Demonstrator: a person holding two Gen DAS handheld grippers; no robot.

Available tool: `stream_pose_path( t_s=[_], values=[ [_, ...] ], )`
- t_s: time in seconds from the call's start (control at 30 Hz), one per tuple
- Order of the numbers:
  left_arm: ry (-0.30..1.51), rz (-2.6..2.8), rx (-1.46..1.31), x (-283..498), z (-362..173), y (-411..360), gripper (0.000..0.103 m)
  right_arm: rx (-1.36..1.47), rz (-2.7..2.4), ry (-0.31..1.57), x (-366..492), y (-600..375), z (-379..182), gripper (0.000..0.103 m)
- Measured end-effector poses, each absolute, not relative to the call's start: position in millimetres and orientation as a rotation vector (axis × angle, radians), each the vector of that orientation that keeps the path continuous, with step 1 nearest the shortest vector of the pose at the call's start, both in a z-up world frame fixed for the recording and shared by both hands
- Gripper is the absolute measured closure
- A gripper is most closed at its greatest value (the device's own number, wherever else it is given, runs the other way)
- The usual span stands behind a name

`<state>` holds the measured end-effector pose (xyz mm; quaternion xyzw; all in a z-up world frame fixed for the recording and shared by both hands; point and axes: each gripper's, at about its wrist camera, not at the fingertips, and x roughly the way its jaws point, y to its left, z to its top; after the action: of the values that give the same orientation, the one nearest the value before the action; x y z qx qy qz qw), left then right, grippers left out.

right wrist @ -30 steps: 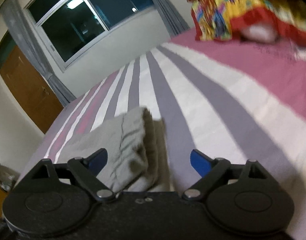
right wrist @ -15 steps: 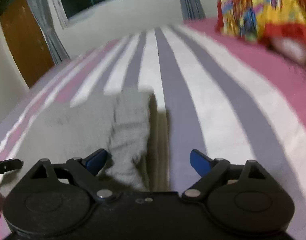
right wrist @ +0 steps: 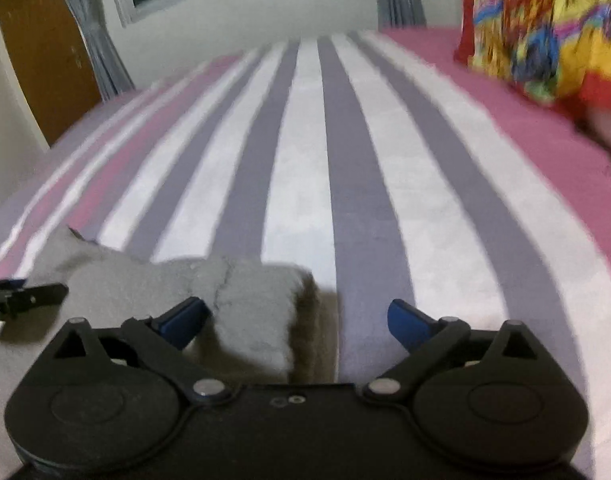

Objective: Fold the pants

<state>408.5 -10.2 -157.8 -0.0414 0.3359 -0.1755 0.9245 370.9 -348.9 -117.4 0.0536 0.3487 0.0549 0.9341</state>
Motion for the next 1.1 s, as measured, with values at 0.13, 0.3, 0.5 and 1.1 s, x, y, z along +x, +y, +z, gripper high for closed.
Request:
stream_pose_path(
  t_s=[0.13,0.3,0.5,1.1],
  values=[
    [0.709,-0.305,-0.090,429,-157,-8,0.011,0.108,0.088,0.695,381,-341,-108,0.005],
    [0.791,-0.303,-0.114,433,-165,-8,0.004,0.054,0.046,0.899,405,-334,-135,0.003],
    [0.782,-0.338,-0.122,382,-167,5,0.004,0.076,0.072,0.891,361,-339,-131,0.003],
    [0.713,-0.353,-0.132,267,-161,19,0.004,0.207,0.112,0.849,265,-339,-122,0.003]
  ],
)
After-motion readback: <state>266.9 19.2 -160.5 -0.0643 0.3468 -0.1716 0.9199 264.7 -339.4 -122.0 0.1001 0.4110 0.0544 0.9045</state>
